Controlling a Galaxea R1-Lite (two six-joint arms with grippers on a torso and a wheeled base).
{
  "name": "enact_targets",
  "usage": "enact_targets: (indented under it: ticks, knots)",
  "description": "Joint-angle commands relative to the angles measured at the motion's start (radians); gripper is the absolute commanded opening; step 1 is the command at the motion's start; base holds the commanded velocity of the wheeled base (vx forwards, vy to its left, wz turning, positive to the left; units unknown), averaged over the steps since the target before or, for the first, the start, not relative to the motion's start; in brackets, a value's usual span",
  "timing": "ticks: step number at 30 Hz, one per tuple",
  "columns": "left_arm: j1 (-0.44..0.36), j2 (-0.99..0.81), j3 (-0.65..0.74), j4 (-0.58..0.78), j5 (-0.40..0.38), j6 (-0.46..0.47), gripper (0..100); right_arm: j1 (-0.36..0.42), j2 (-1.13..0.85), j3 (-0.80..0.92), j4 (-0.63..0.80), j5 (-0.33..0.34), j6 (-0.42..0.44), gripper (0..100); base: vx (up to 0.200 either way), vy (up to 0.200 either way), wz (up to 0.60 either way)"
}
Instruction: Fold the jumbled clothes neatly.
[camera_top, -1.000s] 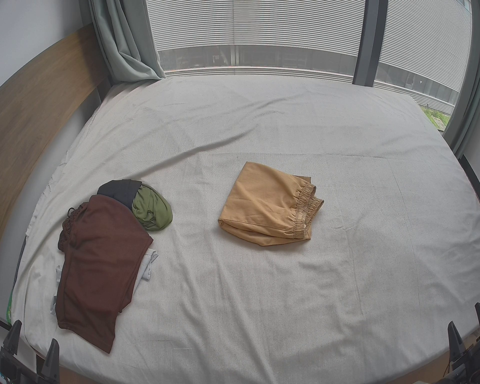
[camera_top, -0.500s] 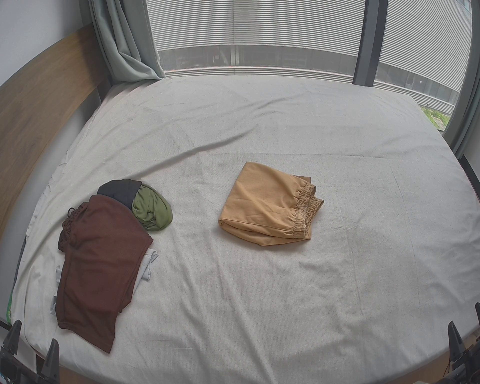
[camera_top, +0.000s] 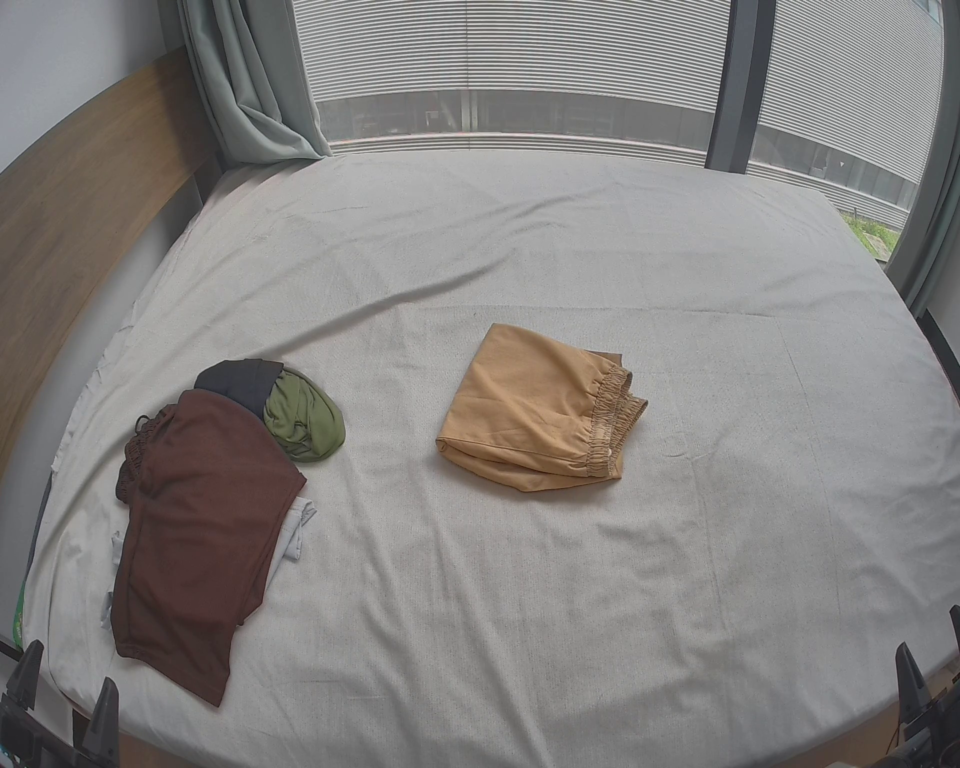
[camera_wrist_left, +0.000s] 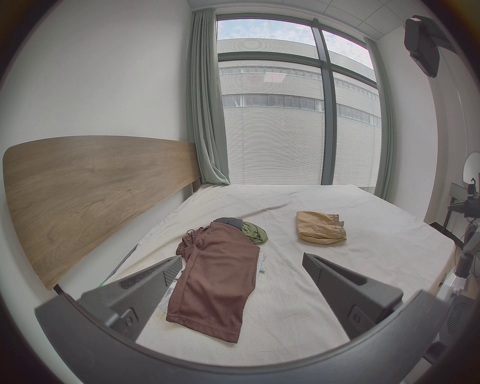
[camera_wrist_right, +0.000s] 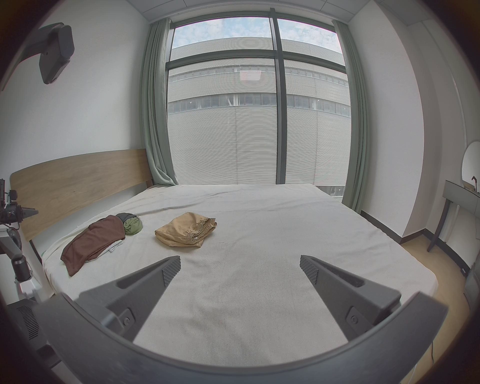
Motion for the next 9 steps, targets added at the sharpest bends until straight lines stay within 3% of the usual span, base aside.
enact_targets:
  ticks: [1, 9]
  knots:
    - [0.0, -0.016, 0.016, -0.001, 0.002, 0.0, 100, 0.0, -0.016, 0.016, 0.001, 0.001, 0.0, 100, 0.0, 0.0, 0.0]
    - [0.0, -0.016, 0.016, -0.001, 0.002, 0.0, 100, 0.0, -0.016, 0.016, 0.0, 0.001, 0.0, 100, 0.0, 0.0, 0.0]
